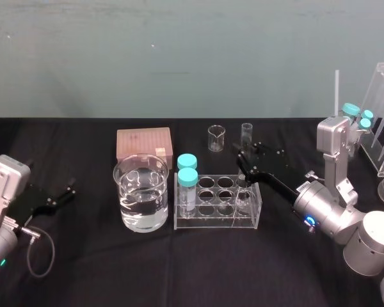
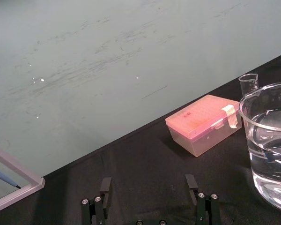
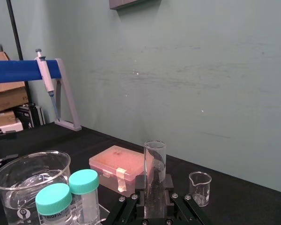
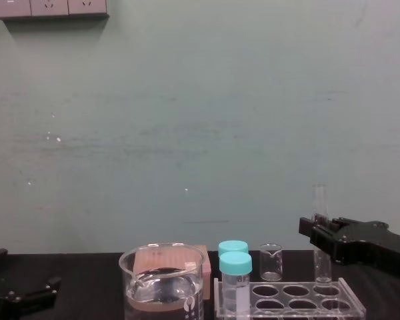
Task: Hold the test tube with one hand and immerse one end into the beaker, then return it to the test tube rack.
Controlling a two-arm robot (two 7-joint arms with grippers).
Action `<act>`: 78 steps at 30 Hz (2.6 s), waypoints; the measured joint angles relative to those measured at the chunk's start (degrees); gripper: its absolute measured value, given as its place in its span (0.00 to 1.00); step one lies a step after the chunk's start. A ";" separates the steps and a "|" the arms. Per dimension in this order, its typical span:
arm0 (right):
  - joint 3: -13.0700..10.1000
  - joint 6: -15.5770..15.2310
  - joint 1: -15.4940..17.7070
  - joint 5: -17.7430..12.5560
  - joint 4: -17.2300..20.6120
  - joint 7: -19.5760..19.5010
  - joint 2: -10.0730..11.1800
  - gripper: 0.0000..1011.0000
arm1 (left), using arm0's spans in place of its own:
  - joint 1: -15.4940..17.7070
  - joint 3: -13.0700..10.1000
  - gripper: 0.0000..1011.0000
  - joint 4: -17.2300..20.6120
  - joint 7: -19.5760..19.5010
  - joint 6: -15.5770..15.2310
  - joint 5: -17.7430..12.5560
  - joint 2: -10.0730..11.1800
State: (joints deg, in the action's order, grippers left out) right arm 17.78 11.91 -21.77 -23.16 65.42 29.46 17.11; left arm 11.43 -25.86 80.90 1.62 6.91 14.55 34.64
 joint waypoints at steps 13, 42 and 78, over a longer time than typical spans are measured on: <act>-0.07 0.00 0.03 -0.24 0.02 0.02 0.04 0.51 | 0.00 0.00 0.99 0.00 0.00 0.00 0.00 0.00; -11.02 2.10 11.45 0.45 16.84 -11.11 2.80 0.99 | 0.00 0.01 0.99 0.00 0.00 0.00 0.00 0.00; -10.75 -3.59 11.17 6.40 7.27 -14.18 0.39 0.99 | 0.00 0.00 0.99 0.00 0.00 0.00 0.00 0.00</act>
State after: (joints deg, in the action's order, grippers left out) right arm 7.03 8.32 -10.61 -16.75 72.69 15.28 17.50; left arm 11.43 -25.86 80.90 1.62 6.91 14.55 34.65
